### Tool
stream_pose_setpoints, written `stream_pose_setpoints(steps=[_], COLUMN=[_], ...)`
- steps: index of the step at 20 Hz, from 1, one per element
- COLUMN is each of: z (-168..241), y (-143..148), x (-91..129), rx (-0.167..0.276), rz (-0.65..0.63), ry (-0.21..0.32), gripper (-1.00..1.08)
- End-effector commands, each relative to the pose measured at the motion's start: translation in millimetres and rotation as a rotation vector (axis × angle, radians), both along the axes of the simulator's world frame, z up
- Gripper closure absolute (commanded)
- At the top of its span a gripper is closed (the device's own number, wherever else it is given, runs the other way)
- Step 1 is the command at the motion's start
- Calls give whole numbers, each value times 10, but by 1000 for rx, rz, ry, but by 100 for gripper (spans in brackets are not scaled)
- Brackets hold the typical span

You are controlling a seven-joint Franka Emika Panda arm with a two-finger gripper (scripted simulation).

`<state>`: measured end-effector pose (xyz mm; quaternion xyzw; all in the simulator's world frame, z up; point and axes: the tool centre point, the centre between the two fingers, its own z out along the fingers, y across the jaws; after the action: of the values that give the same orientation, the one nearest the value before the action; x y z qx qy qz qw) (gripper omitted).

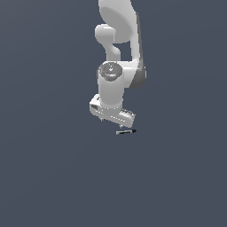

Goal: Pick up the object and move it to a goal position.

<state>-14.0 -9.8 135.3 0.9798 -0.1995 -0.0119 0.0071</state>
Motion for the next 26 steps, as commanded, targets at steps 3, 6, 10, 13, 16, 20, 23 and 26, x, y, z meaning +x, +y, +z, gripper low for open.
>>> stream_pose_setpoints(steps=[3, 6, 10, 13, 16, 20, 23, 26], z=[-85, -141, -214, -269, -323, -394, -447, -500], y=[104, 172, 260, 325, 388, 471, 531, 590], x=[-10, -18, -31, -42, -54, -72, -87, -103], rx=[1, 2, 2, 2, 2, 2, 1, 0], rz=[-111, -184, -282, -355, -428, -526, -600, -674], ry=[-3, -5, -7, -9, -10, -12, -14, -16], gripper=[-92, -92, -92, -92, -92, -92, -92, -92])
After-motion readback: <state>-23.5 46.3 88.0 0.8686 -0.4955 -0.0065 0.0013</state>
